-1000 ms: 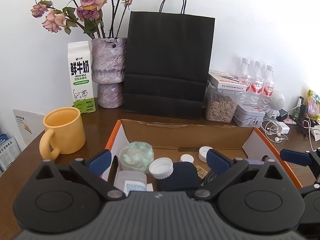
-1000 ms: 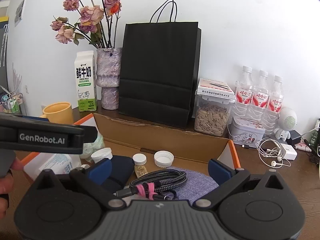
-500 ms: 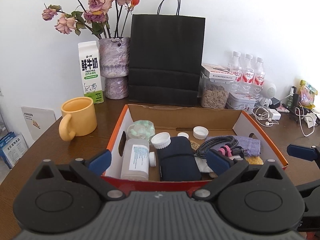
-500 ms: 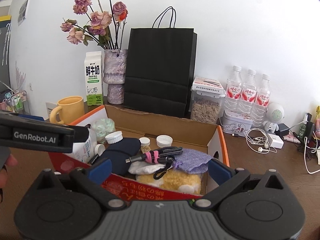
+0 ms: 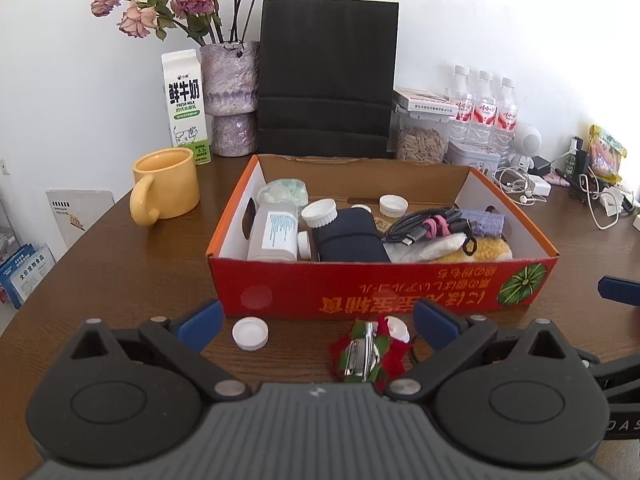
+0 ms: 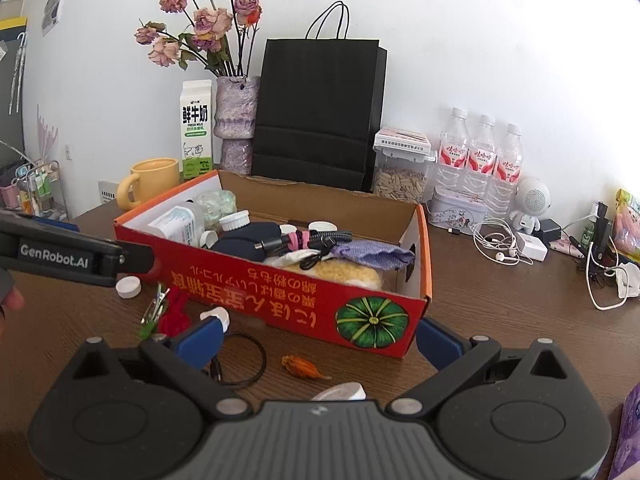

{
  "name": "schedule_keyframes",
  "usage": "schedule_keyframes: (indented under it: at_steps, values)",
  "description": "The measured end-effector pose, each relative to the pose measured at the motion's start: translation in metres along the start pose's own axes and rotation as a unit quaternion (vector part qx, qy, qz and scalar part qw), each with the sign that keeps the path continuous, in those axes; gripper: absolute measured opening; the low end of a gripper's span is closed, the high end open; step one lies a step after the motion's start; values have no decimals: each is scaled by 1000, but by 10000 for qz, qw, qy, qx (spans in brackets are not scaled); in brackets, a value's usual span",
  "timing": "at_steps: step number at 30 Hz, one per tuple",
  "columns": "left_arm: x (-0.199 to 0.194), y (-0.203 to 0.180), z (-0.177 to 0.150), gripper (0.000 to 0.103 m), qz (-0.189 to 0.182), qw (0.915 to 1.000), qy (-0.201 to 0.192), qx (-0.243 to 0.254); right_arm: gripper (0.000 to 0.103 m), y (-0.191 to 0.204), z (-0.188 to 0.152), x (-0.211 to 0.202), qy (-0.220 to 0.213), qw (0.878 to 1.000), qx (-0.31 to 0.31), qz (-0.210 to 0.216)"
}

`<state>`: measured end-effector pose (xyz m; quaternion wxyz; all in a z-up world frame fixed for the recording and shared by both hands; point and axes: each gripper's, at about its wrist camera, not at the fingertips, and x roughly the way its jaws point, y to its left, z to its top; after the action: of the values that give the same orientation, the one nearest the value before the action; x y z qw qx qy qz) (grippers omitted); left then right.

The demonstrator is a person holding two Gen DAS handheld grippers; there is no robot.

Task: Organize objects
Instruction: 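Move both tools back toward the white round charger and its cable, then grasp the black charger cable with the right tool while the left tool grasps the white charger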

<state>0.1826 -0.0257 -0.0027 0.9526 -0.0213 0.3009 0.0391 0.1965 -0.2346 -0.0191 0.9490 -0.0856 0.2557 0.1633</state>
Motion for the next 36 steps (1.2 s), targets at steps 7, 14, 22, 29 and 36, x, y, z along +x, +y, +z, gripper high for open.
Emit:
schedule_keyframes:
  at_steps: [7,14,22,29,36]
  values:
    - [4,-4,-20,103,9,9996,260,67,103,-13,-27,-4,232,9997,43,-55]
    - [12,-9,-25,103,9,9992,383,101,103,-26,-42,0,382,9992,111,-86]
    - [11,-20,-28,103,-124,9989,393,203,97,-25,-52,14,635,9980,7,54]
    - [-1,-30,-33,103,-381,9981,304,369,38,-22,-56,20,776,9957,123,494]
    - [-11,-36,-36,103,-579,9968,240,493,37,-4,-49,11,477,9959,-84,765]
